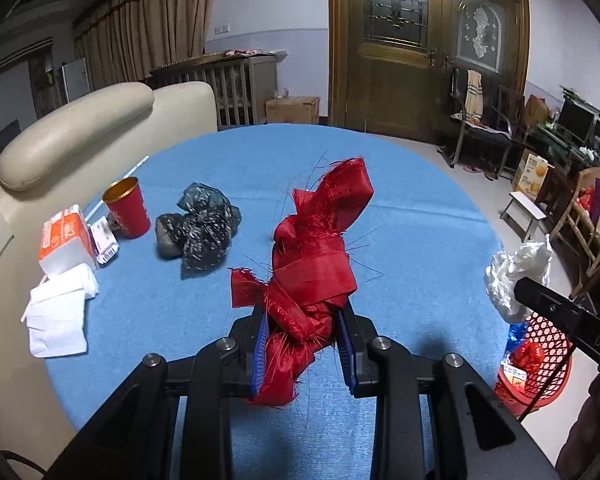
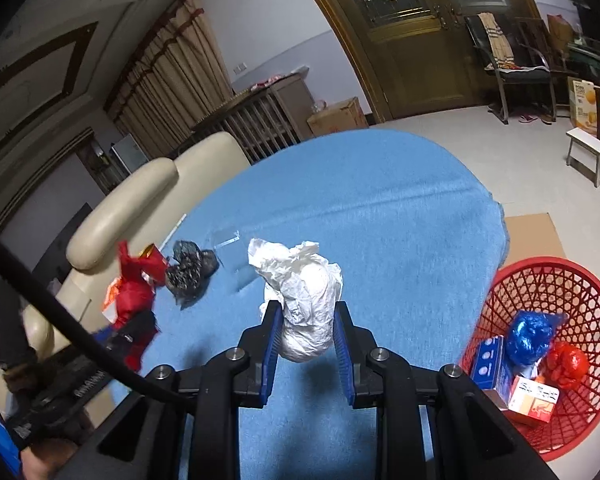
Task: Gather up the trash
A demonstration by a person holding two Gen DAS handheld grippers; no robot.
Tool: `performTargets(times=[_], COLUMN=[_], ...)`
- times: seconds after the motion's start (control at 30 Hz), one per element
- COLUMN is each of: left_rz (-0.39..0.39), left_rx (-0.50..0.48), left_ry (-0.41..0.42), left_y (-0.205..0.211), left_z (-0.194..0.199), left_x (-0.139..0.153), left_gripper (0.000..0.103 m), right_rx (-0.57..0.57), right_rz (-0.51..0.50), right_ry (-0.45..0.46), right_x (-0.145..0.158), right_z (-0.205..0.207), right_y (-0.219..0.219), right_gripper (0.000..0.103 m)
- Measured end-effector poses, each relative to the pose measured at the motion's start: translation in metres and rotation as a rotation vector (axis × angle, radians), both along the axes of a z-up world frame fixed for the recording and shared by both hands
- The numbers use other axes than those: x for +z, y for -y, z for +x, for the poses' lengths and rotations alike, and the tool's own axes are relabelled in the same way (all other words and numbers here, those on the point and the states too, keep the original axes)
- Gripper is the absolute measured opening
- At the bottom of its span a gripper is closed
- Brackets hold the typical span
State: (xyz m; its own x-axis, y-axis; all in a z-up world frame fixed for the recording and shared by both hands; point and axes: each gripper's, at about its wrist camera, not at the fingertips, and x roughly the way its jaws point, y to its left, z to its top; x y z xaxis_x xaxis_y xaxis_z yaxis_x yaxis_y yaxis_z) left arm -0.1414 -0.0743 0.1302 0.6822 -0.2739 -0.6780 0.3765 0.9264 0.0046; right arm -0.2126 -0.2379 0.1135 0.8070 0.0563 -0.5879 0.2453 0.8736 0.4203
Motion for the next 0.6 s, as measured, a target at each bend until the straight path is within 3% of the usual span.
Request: performTargets(times=[0.27, 0.6], left_rz=[0.008, 0.011], left_rx=[-0.058, -0.185], left_ry=[0.0, -0.012], left_y=[0.02, 0.075], left_z=[0.003, -0.006], left_x=[-0.001, 0.0], left_gripper=[0.032, 0.032], right_rx=[-0.078, -0.326], right_rz=[0.003, 0.002], right_ry=[-0.005, -0.036], right_x=[-0.001, -0.01], right_z=[-0.009, -0.064], right_y=[0.026, 0.115], right_gripper=[0.027, 0.027])
